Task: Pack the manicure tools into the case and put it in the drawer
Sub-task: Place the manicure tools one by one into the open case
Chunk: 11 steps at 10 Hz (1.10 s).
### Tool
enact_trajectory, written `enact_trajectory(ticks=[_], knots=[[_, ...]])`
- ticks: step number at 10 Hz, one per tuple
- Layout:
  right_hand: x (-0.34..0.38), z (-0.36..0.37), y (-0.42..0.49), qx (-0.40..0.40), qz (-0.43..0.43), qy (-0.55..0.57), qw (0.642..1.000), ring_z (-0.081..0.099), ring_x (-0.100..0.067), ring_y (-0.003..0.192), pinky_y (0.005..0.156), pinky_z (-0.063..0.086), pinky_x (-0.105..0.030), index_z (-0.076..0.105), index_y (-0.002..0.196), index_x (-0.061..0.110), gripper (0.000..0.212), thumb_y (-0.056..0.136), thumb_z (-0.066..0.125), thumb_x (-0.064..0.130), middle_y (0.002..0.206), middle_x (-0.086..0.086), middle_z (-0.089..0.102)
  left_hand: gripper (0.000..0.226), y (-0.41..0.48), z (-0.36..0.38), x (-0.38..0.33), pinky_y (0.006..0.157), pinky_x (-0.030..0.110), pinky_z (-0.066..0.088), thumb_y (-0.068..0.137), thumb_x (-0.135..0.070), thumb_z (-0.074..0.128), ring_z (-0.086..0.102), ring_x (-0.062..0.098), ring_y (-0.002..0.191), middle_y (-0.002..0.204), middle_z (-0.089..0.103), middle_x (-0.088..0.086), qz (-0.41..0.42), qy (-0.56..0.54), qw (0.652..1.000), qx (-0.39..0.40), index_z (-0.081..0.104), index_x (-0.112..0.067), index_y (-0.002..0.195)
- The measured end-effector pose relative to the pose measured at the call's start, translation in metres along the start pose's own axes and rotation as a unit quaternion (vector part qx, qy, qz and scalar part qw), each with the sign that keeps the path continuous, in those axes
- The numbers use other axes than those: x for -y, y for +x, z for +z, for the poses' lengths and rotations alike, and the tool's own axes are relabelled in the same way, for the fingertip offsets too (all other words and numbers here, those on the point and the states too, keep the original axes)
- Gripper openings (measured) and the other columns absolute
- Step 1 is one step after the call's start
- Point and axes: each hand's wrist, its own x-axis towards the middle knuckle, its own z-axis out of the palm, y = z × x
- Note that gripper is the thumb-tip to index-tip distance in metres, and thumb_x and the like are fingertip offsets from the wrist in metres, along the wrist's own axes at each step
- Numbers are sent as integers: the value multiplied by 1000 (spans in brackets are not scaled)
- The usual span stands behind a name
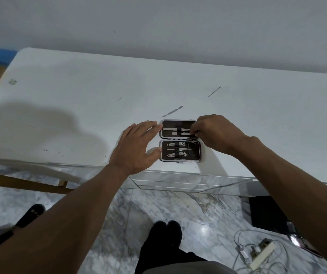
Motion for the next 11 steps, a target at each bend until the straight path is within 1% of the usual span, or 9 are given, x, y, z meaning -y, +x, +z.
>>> enact_trajectory(ticks=[2,4,5,6,7,8,9,10,11], knots=[[9,4,9,2,11,14,1000,60,-30,96,83,50,-41,71,98,15,25,86,52,6,98,-8,71,65,0,0,0,116,38,21,84,-49,45,36,13,137,147,43,-6,0,-4,1000,-3,41,-25,144],[13,9,13,-2,14,29,999,60,-28,99,87,48,-38,72,103,14,25,89,52,6,104,-8,69,64,-1,-1,-1,116,40,24,84,-49,46,37,14,137,147,44,-5,2,-11,1000,-5,43,-24,143],[13,10,13,-7,23,41,999,60,-28,99,86,48,-38,72,103,14,25,90,52,6,104,-8,68,65,-1,-1,0,116,39,22,84,-49,45,36,14,137,147,43,-5,1,-5,1000,-2,42,-24,144],[13,8,13,-5,38,56,998,60,-28,98,84,47,-35,72,102,15,23,89,54,9,103,-7,68,64,-1,-1,0,117,37,21,84,-49,46,36,13,137,147,43,-6,1,-2,1000,-1,42,-25,144],[10,3,12,-23,54,62,996,61,-27,93,79,45,-32,72,100,15,19,90,55,14,98,-7,69,65,-1,-1,0,117,36,20,84,-49,46,35,12,138,148,42,-7,0,0,1000,3,41,-25,145],[1,-5,14,-59,100,63,991,62,-28,94,79,44,-32,71,101,12,20,91,54,13,101,-9,71,65,-1,-2,0,117,36,19,84,-49,45,34,12,138,148,41,-7,-2,0,1000,8,40,-26,145],[-8,-12,22,-66,145,55,986,62,-30,103,87,46,-36,69,109,10,23,92,54,12,111,-11,70,64,-1,-3,0,116,36,19,85,-49,44,33,12,139,148,41,-7,2,4,1000,12,40,-26,145],[-6,-12,33,-46,147,38,987,61,-31,109,92,47,-38,66,116,10,26,93,54,13,118,-13,67,65,-2,-3,-1,116,37,21,84,-48,44,34,12,138,148,42,-6,2,3,1000,9,40,-25,145],[2,-13,46,-37,140,40,989,58,-31,114,95,45,-38,64,121,11,29,94,52,11,123,-13,63,64,-2,-4,-2,115,38,22,85,-48,45,34,13,138,147,43,-5,4,0,1000,14,40,-24,145]])
